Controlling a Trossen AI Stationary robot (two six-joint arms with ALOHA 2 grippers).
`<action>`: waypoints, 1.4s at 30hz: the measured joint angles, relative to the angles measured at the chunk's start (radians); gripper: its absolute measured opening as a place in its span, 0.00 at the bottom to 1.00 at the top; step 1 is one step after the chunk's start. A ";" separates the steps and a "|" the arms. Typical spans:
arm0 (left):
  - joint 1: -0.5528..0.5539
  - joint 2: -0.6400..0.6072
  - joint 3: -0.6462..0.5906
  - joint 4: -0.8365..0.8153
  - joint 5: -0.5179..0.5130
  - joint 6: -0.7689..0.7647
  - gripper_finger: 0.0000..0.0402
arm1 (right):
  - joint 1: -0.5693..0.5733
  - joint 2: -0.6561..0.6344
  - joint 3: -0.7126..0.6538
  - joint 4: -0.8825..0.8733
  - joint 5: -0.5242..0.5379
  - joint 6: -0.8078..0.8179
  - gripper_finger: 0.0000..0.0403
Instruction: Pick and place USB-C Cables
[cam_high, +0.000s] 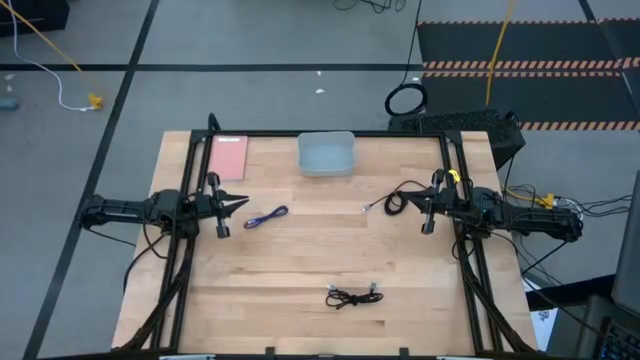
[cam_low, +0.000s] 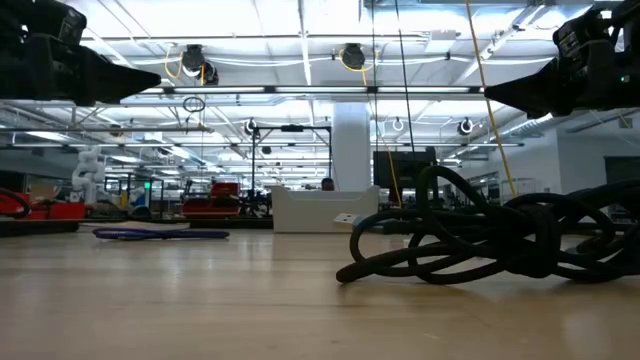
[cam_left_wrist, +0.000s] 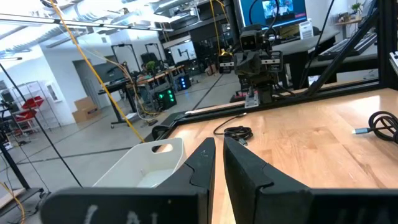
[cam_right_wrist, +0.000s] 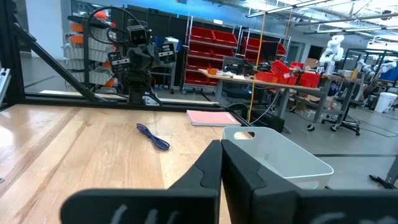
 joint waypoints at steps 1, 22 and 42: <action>0.000 0.000 0.000 0.000 0.000 0.000 0.09 | 0.000 0.000 0.000 0.000 0.000 0.000 0.00; 0.000 0.000 0.000 0.000 0.000 0.000 0.09 | 0.000 0.000 0.000 0.000 0.000 0.000 0.00; 0.000 0.000 0.000 0.000 0.000 0.000 0.09 | 0.001 0.035 0.129 0.123 -0.028 0.075 0.00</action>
